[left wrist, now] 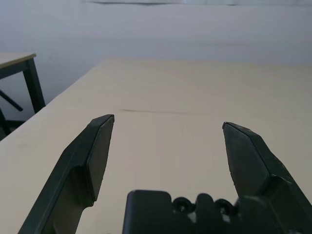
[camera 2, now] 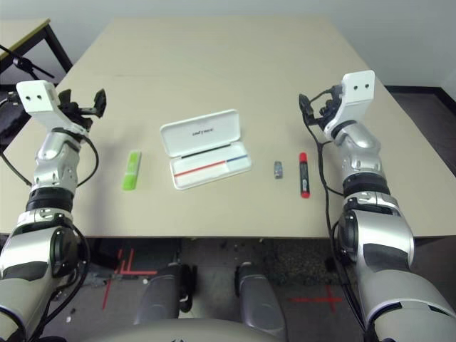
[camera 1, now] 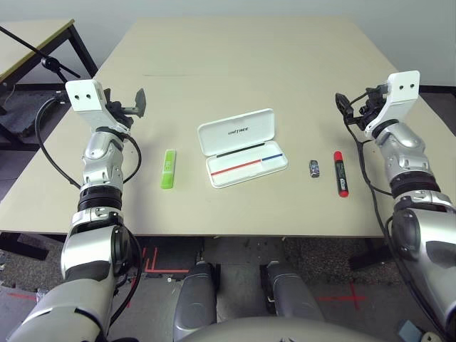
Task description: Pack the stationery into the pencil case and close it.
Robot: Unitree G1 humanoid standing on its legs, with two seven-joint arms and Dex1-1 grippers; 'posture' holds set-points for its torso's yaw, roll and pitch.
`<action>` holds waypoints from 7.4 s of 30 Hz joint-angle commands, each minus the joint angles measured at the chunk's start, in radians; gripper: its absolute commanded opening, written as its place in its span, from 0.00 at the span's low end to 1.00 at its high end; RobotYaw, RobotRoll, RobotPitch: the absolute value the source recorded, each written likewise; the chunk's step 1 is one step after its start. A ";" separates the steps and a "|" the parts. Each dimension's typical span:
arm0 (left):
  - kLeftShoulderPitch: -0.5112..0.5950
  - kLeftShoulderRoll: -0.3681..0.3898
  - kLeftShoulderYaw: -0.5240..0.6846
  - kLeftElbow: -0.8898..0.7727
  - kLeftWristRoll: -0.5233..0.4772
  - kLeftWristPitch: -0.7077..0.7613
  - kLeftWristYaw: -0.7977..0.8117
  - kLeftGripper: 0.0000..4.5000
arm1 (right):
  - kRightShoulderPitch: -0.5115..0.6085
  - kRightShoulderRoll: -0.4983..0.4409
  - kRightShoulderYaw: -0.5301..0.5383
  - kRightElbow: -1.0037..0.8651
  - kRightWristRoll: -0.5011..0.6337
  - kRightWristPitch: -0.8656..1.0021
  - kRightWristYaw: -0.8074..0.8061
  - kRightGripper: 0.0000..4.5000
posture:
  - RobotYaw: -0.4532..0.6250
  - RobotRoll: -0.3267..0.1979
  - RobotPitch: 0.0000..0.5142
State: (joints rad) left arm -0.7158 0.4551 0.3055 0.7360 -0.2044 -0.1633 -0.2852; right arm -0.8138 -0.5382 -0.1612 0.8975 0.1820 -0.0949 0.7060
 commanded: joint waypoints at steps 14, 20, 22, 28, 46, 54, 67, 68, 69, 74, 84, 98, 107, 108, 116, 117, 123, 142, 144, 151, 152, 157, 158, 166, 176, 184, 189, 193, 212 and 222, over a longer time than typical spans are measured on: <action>0.091 0.015 -0.029 -0.318 -0.034 0.198 -0.084 1.00 | 0.179 -0.125 0.159 -0.420 0.045 0.345 0.479 1.00 | 0.40 0.62 0.26; 0.140 0.038 -0.081 -0.534 -0.100 0.319 -0.230 1.00 | 0.195 -0.141 0.175 -0.461 0.038 0.387 0.513 1.00 | 0.40 0.62 0.26; 0.161 0.046 -0.100 -0.606 -0.124 0.350 -0.277 1.00 | 0.196 -0.142 0.177 -0.461 0.033 0.387 0.513 1.00 | 0.40 0.62 0.26; 0.252 0.071 -0.205 -0.876 -0.236 0.473 -0.459 1.00 | 0.201 -0.145 0.187 -0.457 0.028 0.384 0.513 1.00 | 0.40 0.62 0.26; 0.320 0.152 -0.545 -1.020 -0.169 0.646 -0.640 1.00 | 0.185 -0.179 0.213 -0.468 0.018 0.392 0.583 1.00 | 0.38 0.62 0.28; 0.328 0.158 -0.631 -0.926 -0.052 0.634 -0.647 1.00 | 0.189 -0.182 0.218 -0.488 0.011 0.399 0.581 1.00 | 0.38 0.62 0.27; 0.360 0.148 -0.661 -0.876 -0.001 0.637 -0.659 1.00 | 0.182 -0.179 0.223 -0.487 0.004 0.383 0.571 1.00 | 0.37 0.62 0.26; 0.361 0.148 -0.662 -0.874 0.001 0.641 -0.659 1.00 | 0.182 -0.179 0.224 -0.486 0.004 0.381 0.571 1.00 | 0.37 0.62 0.26; 0.361 0.148 -0.662 -0.873 0.002 0.645 -0.659 1.00 | 0.181 -0.179 0.225 -0.485 0.003 0.379 0.570 1.00 | 0.37 0.62 0.26; 0.360 0.150 -0.664 -0.869 0.004 0.668 -0.663 0.96 | 0.179 -0.180 0.231 -0.486 0.004 0.383 0.574 1.00 | 0.37 0.62 0.26; 0.354 0.137 -0.649 -0.864 -0.012 0.712 -0.662 0.18 | 0.223 -0.238 0.233 -0.583 0.040 0.494 0.643 1.00 | 0.36 0.62 0.28; 0.338 0.202 -0.654 -0.884 0.012 0.562 -0.787 0.01 | 0.257 -0.310 0.279 -0.702 0.037 0.563 0.684 1.00 | 0.36 0.62 0.28; 0.344 0.220 -0.657 -0.815 0.054 0.425 -0.850 0.01 | 0.265 -0.325 0.318 -0.717 0.010 0.552 0.690 1.00 | 0.36 0.62 0.27; 0.342 0.219 -0.656 -0.803 0.058 0.410 -0.853 0.01 | 0.265 -0.325 0.320 -0.717 0.009 0.551 0.689 1.00 | 0.36 0.62 0.27; 0.315 0.223 -0.657 -0.676 0.104 0.281 -0.899 0.01 | 0.266 -0.317 0.328 -0.706 0.003 0.540 0.685 1.00 | 0.36 0.62 0.26; 0.313 0.223 -0.656 -0.672 0.105 0.272 -0.906 0.01 | 0.267 -0.317 0.329 -0.706 0.003 0.540 0.686 1.00 | 0.36 0.62 0.26; 0.307 0.222 -0.651 -0.654 0.099 0.231 -0.945 0.01 | 0.273 -0.325 0.336 -0.718 0.006 0.547 0.702 1.00 | 0.36 0.62 0.25; 0.331 0.240 -0.648 -0.691 0.114 0.252 -0.951 0.01 | 0.276 -0.309 0.356 -0.710 0.006 0.533 0.698 1.00 | 0.37 0.62 0.26; 0.333 0.242 -0.648 -0.694 0.118 0.255 -0.950 0.01 | 0.275 -0.306 0.358 -0.708 0.005 0.532 0.698 1.00 | 0.37 0.62 0.26; 0.340 0.255 -0.638 -0.725 0.111 0.271 -0.953 0.25 | 0.281 -0.302 0.362 -0.716 0.006 0.535 0.696 1.00 | 0.38 0.62 0.27; 0.341 0.256 -0.636 -0.732 0.109 0.275 -0.953 0.33 | 0.281 -0.302 0.362 -0.716 0.006 0.535 0.695 1.00 | 0.38 0.62 0.27; 0.347 0.259 -0.615 -0.802 0.069 0.313 -0.957 0.76 | 0.278 -0.302 0.362 -0.710 0.004 0.531 0.695 1.00 | 0.38 0.62 0.27; 0.351 0.258 -0.603 -0.831 0.047 0.332 -0.957 0.85 | 0.278 -0.303 0.361 -0.708 0.004 0.530 0.696 1.00 | 0.38 0.62 0.27; 0.393 0.286 -0.431 -1.053 -0.165 0.513 -0.925 1.00 | 0.346 -0.317 0.262 -0.811 0.111 0.618 0.675 1.00 | 0.37 0.62 0.27; 0.400 0.317 -0.383 -1.059 -0.191 0.536 -0.896 1.00 | 0.448 -0.246 0.024 -1.020 0.288 0.812 0.413 1.00 | 0.31 0.62 0.30; 0.358 0.293 -0.433 -0.998 -0.162 0.501 -0.907 1.00 | 0.412 -0.072 -0.105 -1.128 0.265 1.102 -0.079 1.00 | 0.26 0.62 0.32; 0.332 0.288 -0.457 -0.964 -0.149 0.481 -0.917 1.00 | 0.450 -0.013 -0.103 -1.129 0.209 1.195 -0.266 1.00 | 0.24 0.62 0.31; 0.318 0.285 -0.470 -0.944 -0.140 0.468 -0.922 1.00 | 0.467 0.012 -0.112 -1.120 0.185 1.233 -0.352 1.00 | 0.24 0.62 0.31; 0.322 0.290 -0.474 -0.965 -0.130 0.480 -0.912 1.00 | 0.504 0.032 -0.015 -1.017 0.170 1.210 -0.351 0.91 | 0.27 0.62 0.31; 0.320 0.302 -0.469 -0.966 -0.131 0.483 -0.917 1.00 | 0.465 -0.079 -0.036 -0.983 0.169 1.228 -0.299 0.14 | 0.26 0.62 0.31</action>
State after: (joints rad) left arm -0.4040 0.7482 -0.1602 -0.2191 -0.3468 0.3146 -1.1973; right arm -0.3495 -0.5937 -0.2022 -0.1081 0.3581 1.1139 0.4002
